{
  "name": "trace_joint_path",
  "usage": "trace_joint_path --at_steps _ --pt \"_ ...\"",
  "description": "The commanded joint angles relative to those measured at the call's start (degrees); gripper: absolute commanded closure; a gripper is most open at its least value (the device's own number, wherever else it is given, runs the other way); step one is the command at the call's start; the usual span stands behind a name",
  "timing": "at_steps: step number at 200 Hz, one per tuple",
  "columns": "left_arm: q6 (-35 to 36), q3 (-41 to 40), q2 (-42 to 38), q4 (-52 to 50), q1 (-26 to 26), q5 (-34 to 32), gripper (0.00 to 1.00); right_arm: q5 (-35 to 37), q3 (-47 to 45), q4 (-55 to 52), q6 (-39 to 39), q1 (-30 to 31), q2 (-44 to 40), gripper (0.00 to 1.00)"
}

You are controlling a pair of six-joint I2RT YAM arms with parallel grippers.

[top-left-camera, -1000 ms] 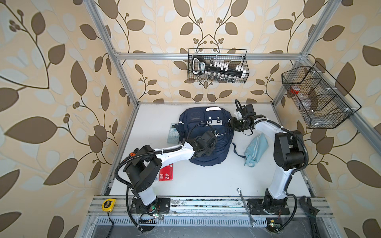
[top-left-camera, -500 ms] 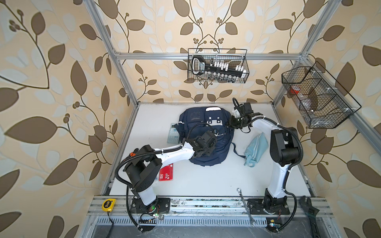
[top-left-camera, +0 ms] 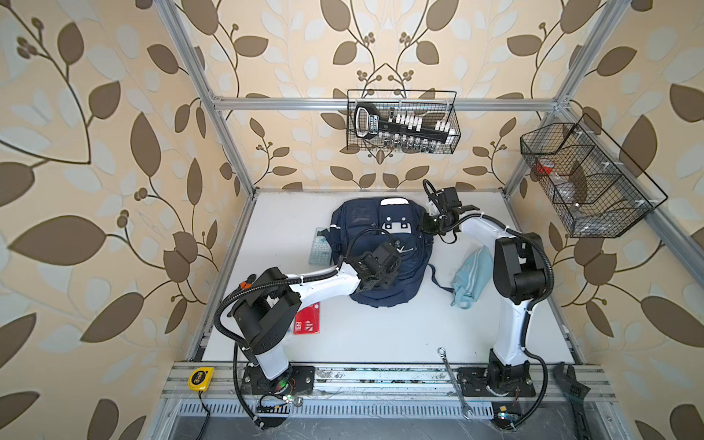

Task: Pack books, pencil case, and school supplies into a backpack
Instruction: Unzip the student bag at the center of the table.

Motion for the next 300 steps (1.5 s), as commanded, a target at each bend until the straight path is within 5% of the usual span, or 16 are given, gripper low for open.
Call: trace_joint_path --at_steps 1,25,53,79,113,187,261,300 --pt "-3.0 1.3 0.6 0.1 0.6 -0.2 1.0 7.4 2.6 -5.8 -2.7 0.9 -0.8 0.9" --pt "-3.1 1.5 1.3 0.0 0.6 -0.1 1.0 11.0 2.5 -6.5 -3.6 2.1 -2.4 1.0" --pt "-3.9 2.6 2.3 -0.7 0.6 -0.2 1.0 18.2 1.8 -7.9 -4.4 4.3 -5.3 1.0" --pt "-5.6 4.1 3.0 -1.6 0.7 -1.1 1.0 21.9 -8.8 -1.2 -1.7 4.6 -14.4 1.0" --pt "-8.9 6.2 2.9 -2.4 0.9 1.5 1.0 11.8 -30.5 20.1 0.6 4.2 -31.0 1.0" --pt "-20.4 7.5 -1.2 0.6 3.0 6.6 1.0 5.5 -51.7 36.7 7.8 6.8 -45.5 1.0" --pt "-24.8 12.1 2.2 -0.1 3.1 4.6 1.0 15.4 -71.1 45.6 20.2 24.1 -66.5 1.0" --pt "-24.9 14.8 3.6 0.1 3.0 6.9 1.0 25.6 -74.5 54.5 23.3 41.5 -63.2 1.0"
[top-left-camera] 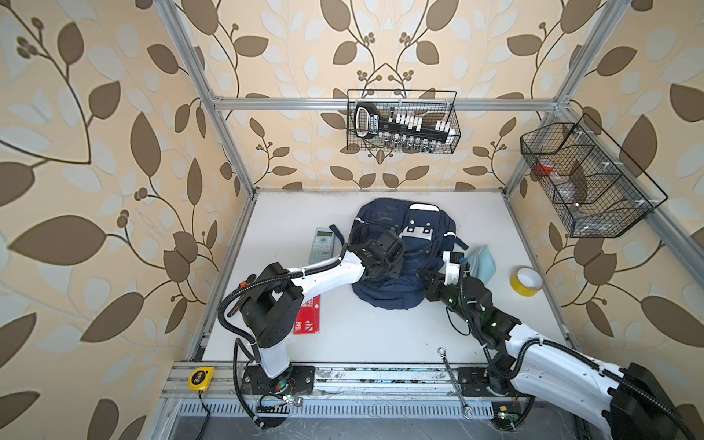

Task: Pack books, pencil case, and school supplies into a backpack
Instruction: Unzip the student bag at the center of the table.

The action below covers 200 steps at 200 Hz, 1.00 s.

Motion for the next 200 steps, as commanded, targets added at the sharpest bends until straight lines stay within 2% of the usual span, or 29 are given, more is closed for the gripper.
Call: trace_joint_path --at_steps 1,17,44,65,82,96,110,124,136,157,172,200 --pt "-5.4 4.9 0.3 9.0 1.2 -2.3 1.0 0.6 -0.9 7.5 3.9 10.0 3.8 1.0" --pt "-4.9 6.5 -0.1 8.2 1.2 -1.4 1.0 3.0 0.3 12.2 3.0 14.5 11.0 1.0" --pt "-2.3 11.5 -2.1 3.4 1.3 -3.1 1.0 4.0 2.1 16.8 1.7 15.2 19.1 1.0" --pt "-2.0 16.5 -3.4 -3.5 1.4 -7.8 1.0 3.0 4.1 16.4 -1.4 13.8 22.1 1.0" --pt "-3.5 17.6 -4.5 -7.9 1.4 -11.9 1.0 -0.5 4.4 17.1 -2.0 10.1 23.4 1.0" --pt "-4.3 15.4 -5.9 -9.0 1.4 -16.3 1.0 -1.4 4.4 16.9 -3.5 8.4 23.8 1.0" --pt "-4.8 11.2 -6.0 -4.9 1.4 -18.9 1.0 -3.2 5.0 16.2 -5.1 7.4 24.7 1.0" --pt "-8.0 11.4 -3.6 -6.0 1.7 -18.9 1.0 -4.7 5.4 15.6 -6.1 7.3 25.4 1.0" --pt "-10.7 11.5 -2.4 -5.8 1.8 -16.3 1.0 -5.2 5.0 15.6 -5.9 7.8 25.3 1.0" --pt "-13.6 12.6 -1.0 -4.5 1.8 -14.5 1.0 -3.1 3.7 17.3 -5.5 11.9 25.5 1.0" --pt "-15.2 14.0 -0.5 -4.7 1.8 -14.5 1.0 -3.1 4.5 18.3 -5.2 14.4 28.7 1.0" --pt "-15.7 14.3 -0.9 -3.9 1.8 -15.0 1.0 -4.5 6.3 20.0 -4.5 15.0 34.4 1.0"
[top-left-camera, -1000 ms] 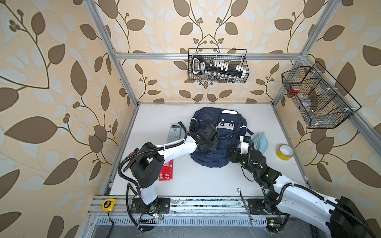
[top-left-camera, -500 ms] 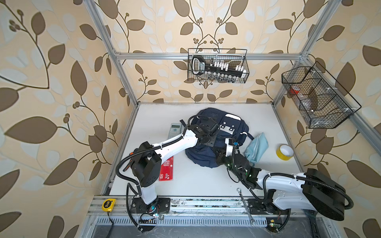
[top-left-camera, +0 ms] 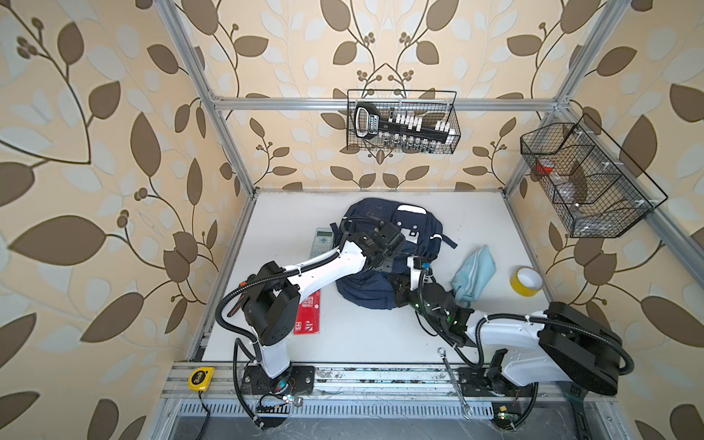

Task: Pack books, pencil case, and school supplies into a backpack
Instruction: Unzip the student bag at the center of the table.

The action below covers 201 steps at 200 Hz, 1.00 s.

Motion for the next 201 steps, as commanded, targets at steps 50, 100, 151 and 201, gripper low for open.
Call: trace_joint_path --at_steps 50,100,151,201 --pt "-8.0 1.6 -2.1 18.1 2.4 -1.6 1.0 -11.6 3.1 -9.4 -2.7 4.2 -3.2 1.0" --pt "-6.8 1.3 -1.4 18.9 3.6 3.9 1.0 -5.8 4.2 -20.2 -3.9 3.4 -20.8 1.0" --pt "-6.9 -0.9 -2.4 25.8 3.6 12.9 1.0 -9.8 6.5 -14.6 -4.5 9.5 -9.0 1.0" --pt "-3.4 -1.2 -4.0 26.6 3.8 15.7 1.0 -4.8 12.9 -19.9 -2.4 10.8 1.4 0.7"
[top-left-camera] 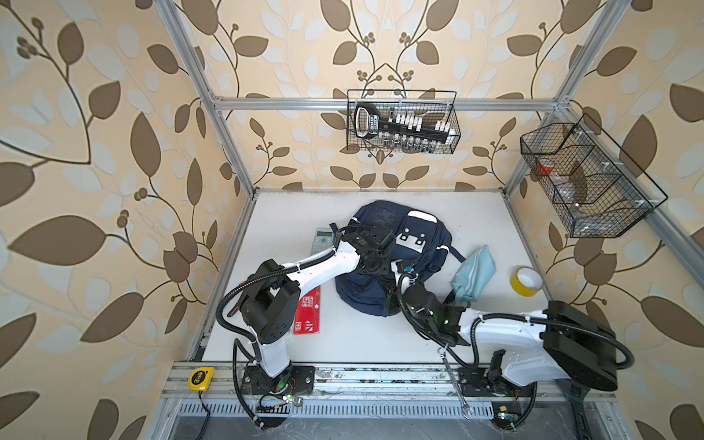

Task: Pack books, pencil case, and school supplies into a backpack
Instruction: Unzip the student bag at the center of the table.

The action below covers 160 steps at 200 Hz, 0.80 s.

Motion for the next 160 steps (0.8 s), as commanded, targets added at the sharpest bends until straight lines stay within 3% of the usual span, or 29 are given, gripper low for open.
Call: trace_joint_path --at_steps 1,8,14,33,41,52,70,90,127,160 --pt "-1.8 3.3 -3.4 22.7 0.3 1.5 1.0 -10.6 3.4 -4.2 2.5 4.5 -0.3 0.67" --pt "-0.9 2.7 -4.2 22.0 0.6 0.5 1.0 -9.0 3.4 -7.8 3.0 3.9 -3.7 0.48" --pt "-0.4 1.7 -5.0 21.7 0.9 -0.4 1.0 -7.0 2.7 -9.9 3.1 3.7 -7.4 0.4" --pt "0.8 -0.9 -7.1 21.3 1.9 -1.5 1.0 -3.0 1.0 -17.8 4.5 0.6 -20.3 0.3" --pt "1.4 -1.5 -7.7 20.9 2.0 -1.4 0.84 -4.2 1.4 -23.4 6.4 -3.2 -24.8 0.28" --pt "1.9 -1.9 -8.4 20.7 2.0 -0.2 0.66 -7.4 2.3 -29.4 8.4 -9.3 -28.6 0.27" --pt "2.6 -2.2 -9.6 20.7 2.0 2.4 0.57 -15.6 5.1 -38.1 10.6 -19.1 -29.6 0.27" --pt "2.7 -3.6 -11.6 21.5 2.0 4.7 0.55 -23.1 7.6 -44.3 11.8 -27.9 -27.0 0.3" --pt "2.4 -7.4 -15.9 19.9 1.3 7.6 0.56 -35.5 9.5 -42.8 12.2 -39.0 -18.2 0.34" --pt "1.3 -18.5 -24.0 23.1 -3.3 5.1 0.5 -44.9 10.8 -36.2 12.7 -41.6 -8.5 0.38"
